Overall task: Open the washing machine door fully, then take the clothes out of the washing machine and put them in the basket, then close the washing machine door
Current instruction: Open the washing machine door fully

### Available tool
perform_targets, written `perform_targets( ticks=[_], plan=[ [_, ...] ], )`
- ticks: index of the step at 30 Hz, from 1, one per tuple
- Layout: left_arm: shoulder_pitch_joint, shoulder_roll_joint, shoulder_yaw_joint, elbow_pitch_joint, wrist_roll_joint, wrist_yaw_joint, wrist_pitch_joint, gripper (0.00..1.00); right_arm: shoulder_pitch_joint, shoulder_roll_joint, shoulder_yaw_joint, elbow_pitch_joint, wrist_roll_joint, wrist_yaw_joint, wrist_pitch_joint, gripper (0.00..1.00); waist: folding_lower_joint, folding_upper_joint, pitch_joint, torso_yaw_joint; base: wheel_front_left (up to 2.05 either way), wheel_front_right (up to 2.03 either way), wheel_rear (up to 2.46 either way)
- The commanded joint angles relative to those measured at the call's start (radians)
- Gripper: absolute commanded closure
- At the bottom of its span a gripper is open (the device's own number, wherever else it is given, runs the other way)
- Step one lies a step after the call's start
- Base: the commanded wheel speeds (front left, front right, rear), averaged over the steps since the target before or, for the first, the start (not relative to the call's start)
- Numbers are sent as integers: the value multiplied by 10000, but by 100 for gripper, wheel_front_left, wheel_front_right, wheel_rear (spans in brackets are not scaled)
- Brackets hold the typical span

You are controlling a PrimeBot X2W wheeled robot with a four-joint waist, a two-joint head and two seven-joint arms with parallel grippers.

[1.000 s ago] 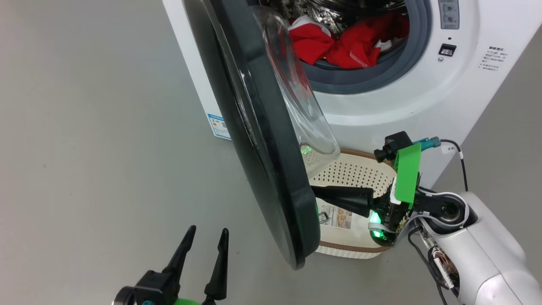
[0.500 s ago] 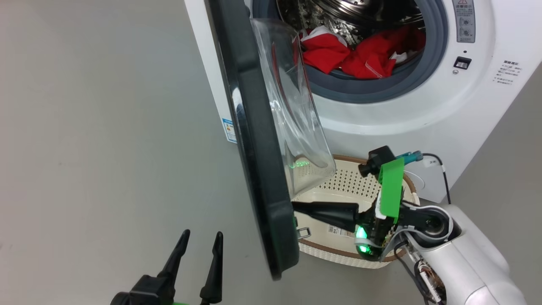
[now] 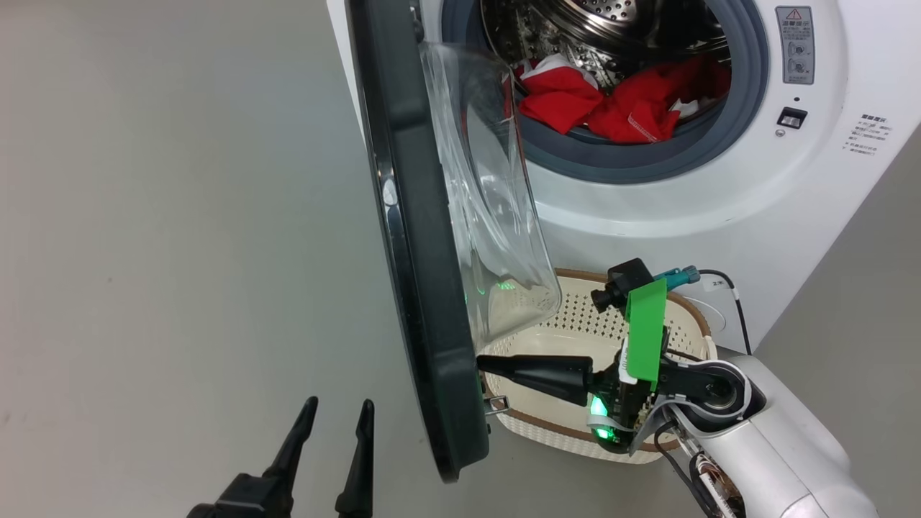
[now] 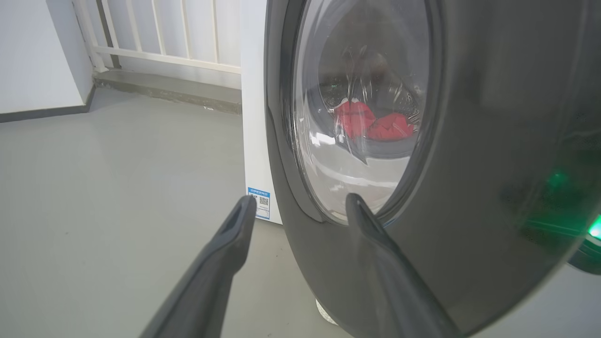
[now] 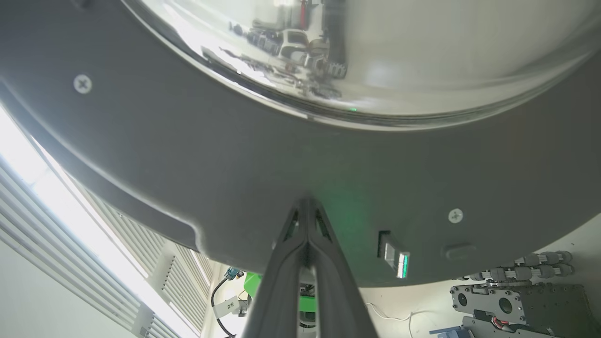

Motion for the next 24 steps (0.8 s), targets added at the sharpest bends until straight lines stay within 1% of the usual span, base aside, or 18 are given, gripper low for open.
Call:
perform_targets(
  ticks=[1,2,3,4,5,7,9,10,11,24],
  plan=[
    [-62,81,379,-304,69,30,-80,0,109,278,96,-330,-113,79,-141,100,-1,0,6,-41,0,0,0],
    [-58,81,392,-308,63,24,-80,0,124,279,72,-340,-160,79,-202,100,-1,0,9,-65,0,0,0],
    [-53,81,407,-310,54,17,-80,0,140,279,34,-359,-226,79,-284,94,-1,0,12,-95,0,0,0],
    [-47,81,423,-309,47,12,-80,0,166,280,-9,-365,-284,79,-367,77,-1,0,11,-129,0,0,0],
    [-47,81,423,-309,47,12,-80,0,166,280,-9,-365,-284,79,-367,77,-1,0,11,-129,0,0,0],
    [-32,81,462,-307,42,-1,-80,0,226,280,-82,-390,-376,79,-454,60,-1,0,14,-211,0,0,0],
    [-39,81,486,-295,43,-27,-80,0,308,281,-188,-420,-496,79,-581,20,-1,0,23,-279,0,0,0],
    [-50,81,504,-291,44,-36,-80,0,354,280,-232,-437,-562,79,-618,6,-1,0,29,-319,0,0,0],
    [-60,81,527,-287,47,-44,-80,0,401,268,-286,-457,-653,79,-690,0,-1,0,36,-360,0,0,0],
    [-104,81,803,-208,101,-99,-80,0,1321,116,-1160,-328,-1417,79,-1638,0,-1,0,16,-811,0,0,0]
  ],
)
